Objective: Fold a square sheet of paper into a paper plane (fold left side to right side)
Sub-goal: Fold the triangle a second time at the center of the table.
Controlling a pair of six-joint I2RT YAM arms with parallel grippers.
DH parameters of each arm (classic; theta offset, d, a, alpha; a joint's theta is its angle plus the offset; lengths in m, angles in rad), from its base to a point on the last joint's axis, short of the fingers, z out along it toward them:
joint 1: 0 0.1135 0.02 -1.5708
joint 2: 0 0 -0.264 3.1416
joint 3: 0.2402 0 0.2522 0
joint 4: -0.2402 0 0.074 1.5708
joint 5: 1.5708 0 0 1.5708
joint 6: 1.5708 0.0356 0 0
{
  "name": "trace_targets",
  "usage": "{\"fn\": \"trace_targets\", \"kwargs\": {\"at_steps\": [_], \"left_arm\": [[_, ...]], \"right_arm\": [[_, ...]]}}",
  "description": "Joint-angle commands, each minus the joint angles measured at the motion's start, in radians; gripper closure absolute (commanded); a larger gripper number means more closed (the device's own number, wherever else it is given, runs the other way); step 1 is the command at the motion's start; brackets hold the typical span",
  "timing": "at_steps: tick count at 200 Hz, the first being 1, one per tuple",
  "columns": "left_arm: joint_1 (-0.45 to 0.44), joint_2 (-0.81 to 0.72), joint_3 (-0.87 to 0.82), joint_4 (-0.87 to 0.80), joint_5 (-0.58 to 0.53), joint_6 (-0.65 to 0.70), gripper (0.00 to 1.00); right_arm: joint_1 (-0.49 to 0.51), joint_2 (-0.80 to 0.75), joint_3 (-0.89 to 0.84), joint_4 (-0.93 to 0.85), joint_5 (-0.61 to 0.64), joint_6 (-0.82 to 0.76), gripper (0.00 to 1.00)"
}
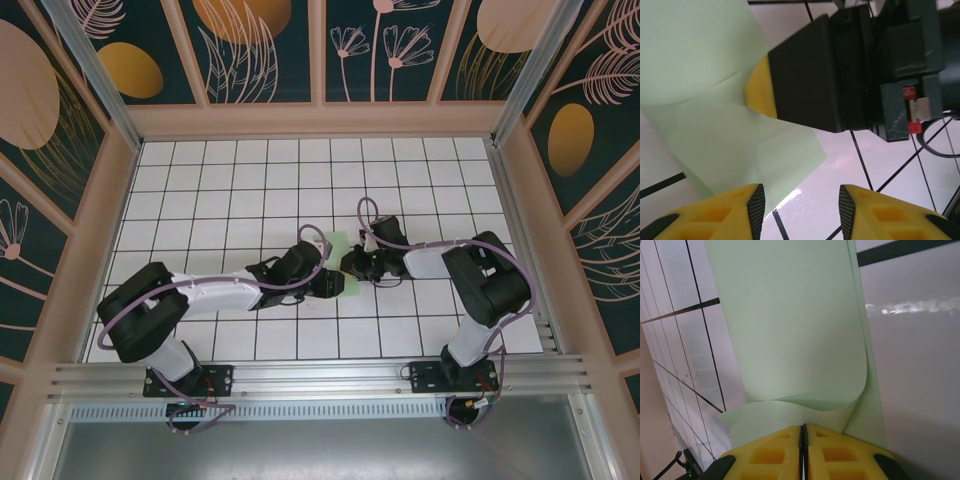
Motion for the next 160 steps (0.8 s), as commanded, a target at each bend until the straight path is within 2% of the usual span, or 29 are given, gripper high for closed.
{"fn": "trace_targets", "kwargs": {"at_steps": [1,98,140,160], "left_arm": [[0.002,0.051,0.036,0.043,0.056,0.029,0.54],[0.002,0.104,-0.055,0.076,0.066,-0.02,0.56],[0.002,0.059,-0.099,0.038,0.004,-0.027,0.56],[0.002,0.053,-0.099,0.035,0.009,-0.022,0.56]], "right_arm": [[0.002,0.027,-0.01,-0.083,0.047,-0.03,0.86],[0.002,0.025,-0.011,-0.086,0.046,-0.034,0.86],[0.002,0.029,-0.013,-0.083,0.045,-0.033,0.86],[0.002,0.031,-0.013,-0.082,0.046,-0.034,0.86]]}}
